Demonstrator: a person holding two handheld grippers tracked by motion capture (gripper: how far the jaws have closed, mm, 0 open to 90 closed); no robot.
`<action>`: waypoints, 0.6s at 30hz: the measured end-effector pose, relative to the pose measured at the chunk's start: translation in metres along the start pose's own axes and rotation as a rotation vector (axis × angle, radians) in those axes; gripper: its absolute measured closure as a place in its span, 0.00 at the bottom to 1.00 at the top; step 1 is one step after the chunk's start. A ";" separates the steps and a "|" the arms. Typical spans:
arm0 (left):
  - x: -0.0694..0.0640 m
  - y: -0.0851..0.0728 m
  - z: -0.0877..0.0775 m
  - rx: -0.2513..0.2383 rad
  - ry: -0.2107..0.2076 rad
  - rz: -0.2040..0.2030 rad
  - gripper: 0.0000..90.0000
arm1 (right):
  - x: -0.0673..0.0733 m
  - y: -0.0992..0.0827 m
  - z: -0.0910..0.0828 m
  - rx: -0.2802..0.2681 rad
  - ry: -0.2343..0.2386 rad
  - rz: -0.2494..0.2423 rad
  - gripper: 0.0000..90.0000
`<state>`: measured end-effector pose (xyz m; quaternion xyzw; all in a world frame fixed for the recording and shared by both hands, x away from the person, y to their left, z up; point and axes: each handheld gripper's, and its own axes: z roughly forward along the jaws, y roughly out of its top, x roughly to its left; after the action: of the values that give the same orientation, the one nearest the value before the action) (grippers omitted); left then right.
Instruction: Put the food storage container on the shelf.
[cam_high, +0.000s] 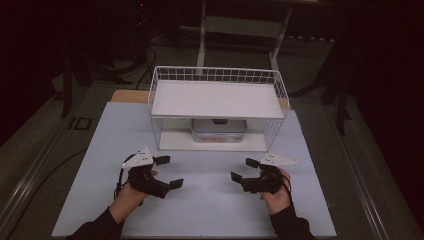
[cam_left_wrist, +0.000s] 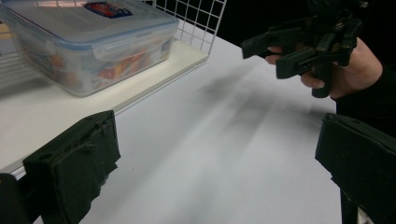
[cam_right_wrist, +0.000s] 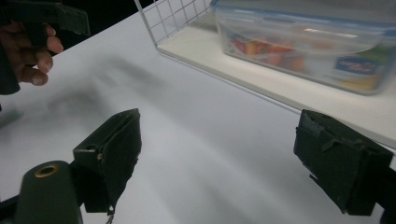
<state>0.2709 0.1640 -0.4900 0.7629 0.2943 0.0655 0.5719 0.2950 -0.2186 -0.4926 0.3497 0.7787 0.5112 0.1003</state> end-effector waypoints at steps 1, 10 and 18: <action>0.000 0.000 -0.001 -0.003 0.001 0.004 0.00 | 0.000 0.000 -0.004 -0.007 -0.012 -0.003 0.17; -0.003 -0.004 -0.015 0.002 0.004 0.000 0.00 | 0.000 -0.010 -0.038 -0.036 -0.054 -0.030 0.17; -0.007 -0.015 -0.025 0.010 0.013 -0.008 0.00 | -0.006 -0.028 -0.055 0.013 -0.062 -0.051 0.17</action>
<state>0.2490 0.1840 -0.4934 0.7641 0.3014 0.0663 0.5665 0.2586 -0.2690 -0.4931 0.3460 0.7871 0.4924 0.1352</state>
